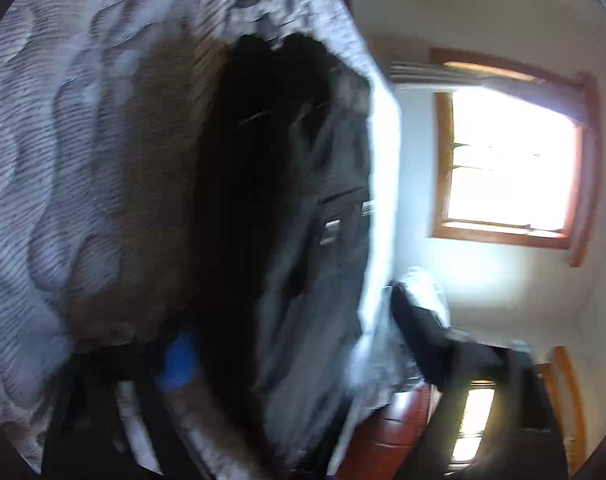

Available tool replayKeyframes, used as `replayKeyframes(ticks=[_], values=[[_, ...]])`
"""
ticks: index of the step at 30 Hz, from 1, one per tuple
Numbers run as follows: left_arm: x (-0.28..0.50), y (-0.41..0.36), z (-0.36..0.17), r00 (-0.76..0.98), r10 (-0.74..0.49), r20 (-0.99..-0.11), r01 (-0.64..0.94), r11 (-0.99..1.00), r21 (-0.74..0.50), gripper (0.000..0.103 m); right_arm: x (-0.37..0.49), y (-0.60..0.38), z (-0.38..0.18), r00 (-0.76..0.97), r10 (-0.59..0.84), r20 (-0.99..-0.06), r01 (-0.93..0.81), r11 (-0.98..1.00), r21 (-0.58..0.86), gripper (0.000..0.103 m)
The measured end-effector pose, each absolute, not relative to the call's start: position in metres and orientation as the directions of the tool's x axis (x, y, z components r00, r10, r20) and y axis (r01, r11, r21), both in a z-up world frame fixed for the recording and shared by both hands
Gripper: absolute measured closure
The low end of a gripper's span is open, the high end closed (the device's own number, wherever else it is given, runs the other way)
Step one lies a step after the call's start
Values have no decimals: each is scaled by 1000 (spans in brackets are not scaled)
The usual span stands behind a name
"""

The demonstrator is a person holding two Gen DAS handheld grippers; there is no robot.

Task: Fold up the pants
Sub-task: 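Grasp the folded pants with the left tool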

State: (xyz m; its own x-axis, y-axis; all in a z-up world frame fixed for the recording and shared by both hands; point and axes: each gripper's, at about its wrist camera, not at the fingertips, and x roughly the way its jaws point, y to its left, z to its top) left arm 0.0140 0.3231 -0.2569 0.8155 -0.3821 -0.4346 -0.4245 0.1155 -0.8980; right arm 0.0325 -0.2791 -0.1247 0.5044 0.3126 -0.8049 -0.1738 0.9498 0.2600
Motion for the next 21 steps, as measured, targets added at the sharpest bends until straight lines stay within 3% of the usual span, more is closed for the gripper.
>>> replayKeyframes(ticks=[1, 2, 8, 11, 21], values=[[14, 323, -261, 799, -381, -465, -454, 127, -882, 60, 32, -278, -125, 503, 310, -807, -178, 951, 255, 47], [15, 324, -269, 796, -396, -457, -457, 101, -884, 68, 32, -276, -126, 502, 304, -810, -183, 952, 244, 47], [7, 321, -288, 870, -418, -261, -325, -88, -942, 88, 33, -273, -127, 498, 293, -816, -194, 955, 224, 47], [9, 314, -282, 888, -416, -196, -250, -80, -965, 92, 33, -275, -128, 498, 289, -818, -187, 957, 224, 47], [36, 287, -206, 874, -430, -224, -157, 187, -970, 95, 30, -284, -129, 502, 280, -818, -165, 960, 227, 47]])
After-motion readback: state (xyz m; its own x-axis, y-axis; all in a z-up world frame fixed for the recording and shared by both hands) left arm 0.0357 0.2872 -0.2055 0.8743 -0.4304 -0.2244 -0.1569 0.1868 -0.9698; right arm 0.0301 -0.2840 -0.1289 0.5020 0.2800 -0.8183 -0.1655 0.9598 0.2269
